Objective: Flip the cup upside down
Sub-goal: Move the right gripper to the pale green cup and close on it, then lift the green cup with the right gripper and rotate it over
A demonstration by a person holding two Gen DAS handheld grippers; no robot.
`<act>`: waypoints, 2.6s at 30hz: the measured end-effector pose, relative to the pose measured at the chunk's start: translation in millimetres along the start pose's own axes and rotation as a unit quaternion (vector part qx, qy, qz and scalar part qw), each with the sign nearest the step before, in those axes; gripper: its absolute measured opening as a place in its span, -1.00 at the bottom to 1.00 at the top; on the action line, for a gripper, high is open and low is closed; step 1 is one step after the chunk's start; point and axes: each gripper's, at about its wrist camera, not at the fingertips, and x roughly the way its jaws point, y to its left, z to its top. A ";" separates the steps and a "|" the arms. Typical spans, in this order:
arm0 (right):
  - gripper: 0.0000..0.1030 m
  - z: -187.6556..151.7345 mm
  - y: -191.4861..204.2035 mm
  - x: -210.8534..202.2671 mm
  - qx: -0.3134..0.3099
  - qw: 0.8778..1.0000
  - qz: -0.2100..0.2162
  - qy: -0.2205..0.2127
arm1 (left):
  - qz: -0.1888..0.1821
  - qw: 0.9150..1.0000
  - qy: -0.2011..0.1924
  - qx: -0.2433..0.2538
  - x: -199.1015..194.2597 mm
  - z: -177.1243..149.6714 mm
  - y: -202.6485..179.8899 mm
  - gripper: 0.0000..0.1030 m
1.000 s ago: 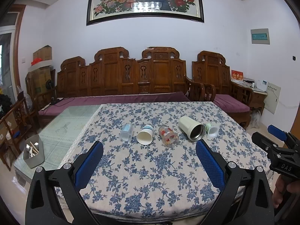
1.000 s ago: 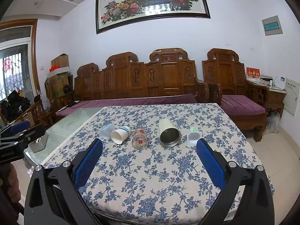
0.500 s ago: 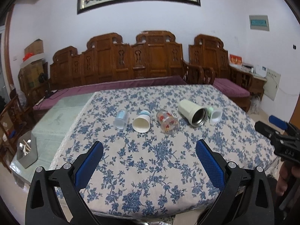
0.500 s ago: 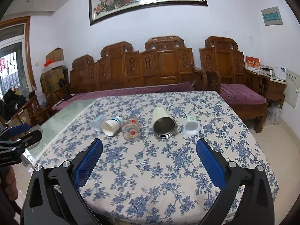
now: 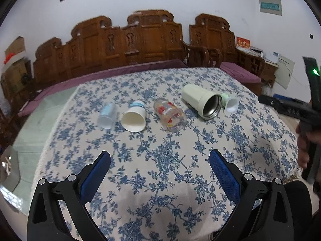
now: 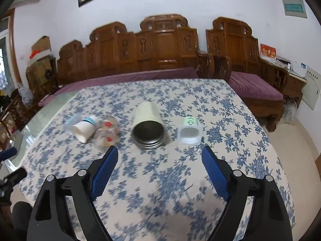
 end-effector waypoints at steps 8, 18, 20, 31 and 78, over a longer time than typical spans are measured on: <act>0.55 37.0 -30.6 80.3 -0.002 0.998 -0.019 0.065 | -0.016 1.000 0.026 0.002 44.4 9.0 8.2 0.85; 0.31 65.9 -63.5 172.4 0.024 0.989 -0.041 0.139 | -0.050 0.998 0.044 -0.007 92.3 17.9 7.4 0.85; 0.28 67.4 -70.1 187.3 0.032 0.986 -0.038 0.156 | -0.059 0.997 0.047 -0.007 99.7 16.9 3.0 0.85; 0.08 67.0 -72.2 235.4 0.046 0.970 -0.036 0.234 | -0.085 0.994 0.073 -0.003 113.0 2.5 -13.6 0.85; -0.02 -62.9 147.9 94.4 -0.033 0.961 0.146 0.232 | 0.009 0.996 0.053 -0.078 5.7 -42.5 67.2 0.85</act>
